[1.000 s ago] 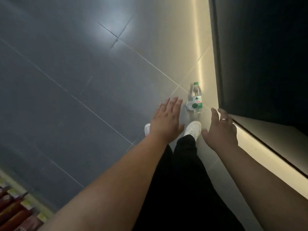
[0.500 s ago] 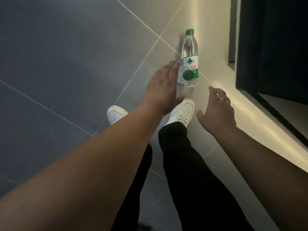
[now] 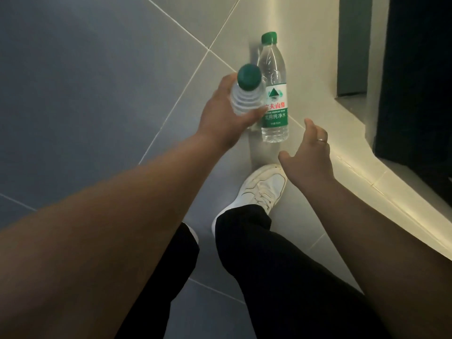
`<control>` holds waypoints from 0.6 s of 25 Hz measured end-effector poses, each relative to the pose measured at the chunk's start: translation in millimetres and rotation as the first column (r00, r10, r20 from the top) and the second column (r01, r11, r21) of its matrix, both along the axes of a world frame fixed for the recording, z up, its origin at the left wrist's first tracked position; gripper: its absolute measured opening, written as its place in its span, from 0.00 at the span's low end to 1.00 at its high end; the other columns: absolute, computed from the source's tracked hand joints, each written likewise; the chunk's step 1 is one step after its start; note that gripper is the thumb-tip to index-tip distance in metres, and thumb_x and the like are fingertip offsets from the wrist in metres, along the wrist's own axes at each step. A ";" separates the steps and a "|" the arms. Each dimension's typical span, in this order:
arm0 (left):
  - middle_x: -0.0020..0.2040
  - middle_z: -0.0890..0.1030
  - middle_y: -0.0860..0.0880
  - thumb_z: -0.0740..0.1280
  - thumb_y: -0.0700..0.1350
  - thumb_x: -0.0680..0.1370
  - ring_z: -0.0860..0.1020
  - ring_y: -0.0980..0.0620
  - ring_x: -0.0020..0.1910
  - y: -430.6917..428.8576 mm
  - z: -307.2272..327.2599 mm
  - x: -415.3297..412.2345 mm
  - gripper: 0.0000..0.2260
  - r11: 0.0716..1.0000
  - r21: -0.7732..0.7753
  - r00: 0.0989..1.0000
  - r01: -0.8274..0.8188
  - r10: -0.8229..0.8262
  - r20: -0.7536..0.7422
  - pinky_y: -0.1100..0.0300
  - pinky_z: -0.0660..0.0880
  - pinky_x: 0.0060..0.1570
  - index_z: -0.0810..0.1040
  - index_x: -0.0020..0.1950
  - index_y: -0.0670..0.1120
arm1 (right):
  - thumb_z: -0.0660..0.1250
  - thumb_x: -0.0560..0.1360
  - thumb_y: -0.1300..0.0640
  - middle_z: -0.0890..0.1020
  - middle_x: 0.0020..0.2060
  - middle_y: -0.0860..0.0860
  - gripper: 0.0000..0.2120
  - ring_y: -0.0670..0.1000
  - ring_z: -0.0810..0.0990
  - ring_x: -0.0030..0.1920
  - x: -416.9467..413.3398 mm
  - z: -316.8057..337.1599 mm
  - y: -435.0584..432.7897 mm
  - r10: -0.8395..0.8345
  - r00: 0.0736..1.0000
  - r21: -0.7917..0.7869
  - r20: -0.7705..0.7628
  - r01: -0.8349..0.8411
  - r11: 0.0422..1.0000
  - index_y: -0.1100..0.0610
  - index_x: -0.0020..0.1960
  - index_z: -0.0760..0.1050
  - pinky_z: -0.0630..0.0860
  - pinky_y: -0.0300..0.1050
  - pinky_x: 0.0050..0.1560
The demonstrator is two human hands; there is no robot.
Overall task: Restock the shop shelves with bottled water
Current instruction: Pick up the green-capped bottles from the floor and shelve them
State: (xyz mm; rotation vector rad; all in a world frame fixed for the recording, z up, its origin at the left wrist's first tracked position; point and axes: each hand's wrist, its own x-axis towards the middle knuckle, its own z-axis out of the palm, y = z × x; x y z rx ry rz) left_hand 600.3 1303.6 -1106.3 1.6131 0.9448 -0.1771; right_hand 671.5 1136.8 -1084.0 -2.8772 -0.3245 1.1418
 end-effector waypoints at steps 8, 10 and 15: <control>0.55 0.78 0.56 0.71 0.54 0.74 0.77 0.57 0.55 73.8 -13.0 -34.4 0.15 0.895 -0.296 0.937 -0.333 0.279 -0.211 0.49 0.74 0.62 0.75 0.59 0.53 | 0.71 0.72 0.54 0.66 0.67 0.59 0.38 0.60 0.72 0.63 16.5 -63.0 66.9 -0.118 0.993 0.167 0.018 0.113 0.979 0.57 0.76 0.56 0.72 0.53 0.60; 0.54 0.81 0.53 0.72 0.57 0.72 0.79 0.53 0.55 85.6 -21.0 -40.0 0.15 0.857 -0.339 0.917 -0.387 0.319 -0.240 0.48 0.75 0.61 0.76 0.55 0.53 | 0.72 0.71 0.54 0.68 0.66 0.59 0.39 0.59 0.72 0.63 27.1 -78.7 78.2 -0.189 0.982 0.171 -0.019 0.190 0.967 0.56 0.76 0.55 0.71 0.52 0.61; 0.53 0.81 0.49 0.68 0.58 0.76 0.82 0.47 0.53 93.5 -25.8 -49.5 0.16 0.755 -0.423 0.860 -0.501 0.382 -0.337 0.50 0.80 0.51 0.73 0.59 0.53 | 0.76 0.65 0.51 0.75 0.58 0.54 0.34 0.55 0.76 0.56 20.6 -91.9 83.5 -0.272 0.958 0.162 -0.090 0.283 0.945 0.55 0.66 0.65 0.75 0.47 0.57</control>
